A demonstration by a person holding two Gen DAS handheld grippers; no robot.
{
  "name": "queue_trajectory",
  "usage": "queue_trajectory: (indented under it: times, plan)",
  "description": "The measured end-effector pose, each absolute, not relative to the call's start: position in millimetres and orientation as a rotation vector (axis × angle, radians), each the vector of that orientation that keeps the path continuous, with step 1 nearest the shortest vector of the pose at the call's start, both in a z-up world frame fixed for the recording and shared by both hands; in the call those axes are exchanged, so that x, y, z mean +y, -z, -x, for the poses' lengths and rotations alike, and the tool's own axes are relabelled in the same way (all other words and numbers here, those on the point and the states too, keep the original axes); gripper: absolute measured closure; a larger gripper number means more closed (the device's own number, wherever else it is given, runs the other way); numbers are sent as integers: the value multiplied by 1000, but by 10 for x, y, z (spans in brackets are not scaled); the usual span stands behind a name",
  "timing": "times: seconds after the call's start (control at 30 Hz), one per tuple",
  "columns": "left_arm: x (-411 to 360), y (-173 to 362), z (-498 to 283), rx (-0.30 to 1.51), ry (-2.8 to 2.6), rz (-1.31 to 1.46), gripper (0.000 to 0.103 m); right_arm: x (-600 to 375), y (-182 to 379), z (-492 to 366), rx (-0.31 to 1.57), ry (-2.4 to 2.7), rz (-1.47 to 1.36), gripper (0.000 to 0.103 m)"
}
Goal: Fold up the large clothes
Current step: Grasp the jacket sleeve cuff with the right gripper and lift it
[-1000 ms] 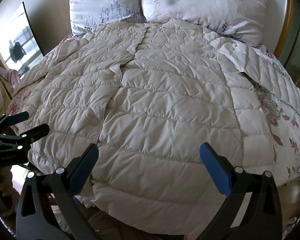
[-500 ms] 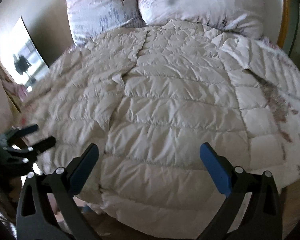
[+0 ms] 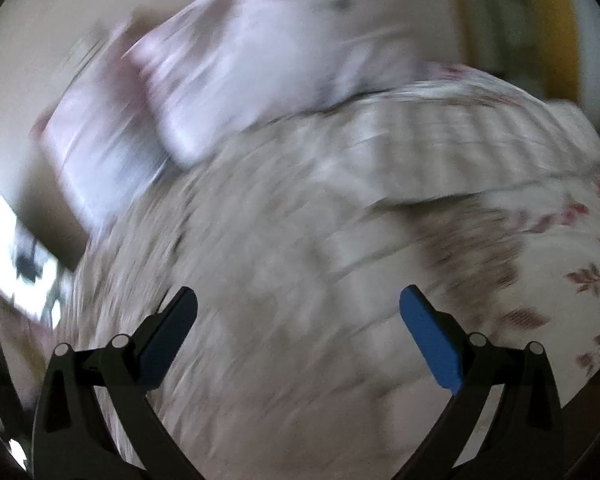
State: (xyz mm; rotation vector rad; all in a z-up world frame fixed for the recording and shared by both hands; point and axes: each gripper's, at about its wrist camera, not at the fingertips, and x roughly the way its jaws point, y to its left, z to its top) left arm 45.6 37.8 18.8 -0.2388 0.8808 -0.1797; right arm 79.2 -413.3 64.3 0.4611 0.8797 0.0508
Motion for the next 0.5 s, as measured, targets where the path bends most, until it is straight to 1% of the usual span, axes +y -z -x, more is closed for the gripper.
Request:
queue_trajectory:
  times: [0.03, 0.1, 0.13, 0.17, 0.27, 0.37, 0.5]
  plan:
    - [400, -184, -514, 879, 178, 247, 1, -4420, -630, -879, 868, 34, -519, 2]
    - [418, -189, -588, 868, 158, 236, 1, -4833, -602, -960, 847, 163, -587, 10]
    - [427, -192, -632, 858, 147, 229, 1, -5135, -570, -1007, 833, 249, -644, 16]
    - [444, -187, -670, 853, 139, 226, 1, -5360, -533, -1022, 827, 308, -689, 25]
    - [523, -171, -790, 836, 106, 250, 1, -6042, -358, -1010, 808, 503, -885, 40]
    - [627, -141, -891, 825, 69, 274, 1, -6473, -200, -926, 769, 603, -1036, 50]
    - [688, -102, -1008, 825, 54, 273, 1, -6804, -51, -932, 747, 684, -1092, 58]
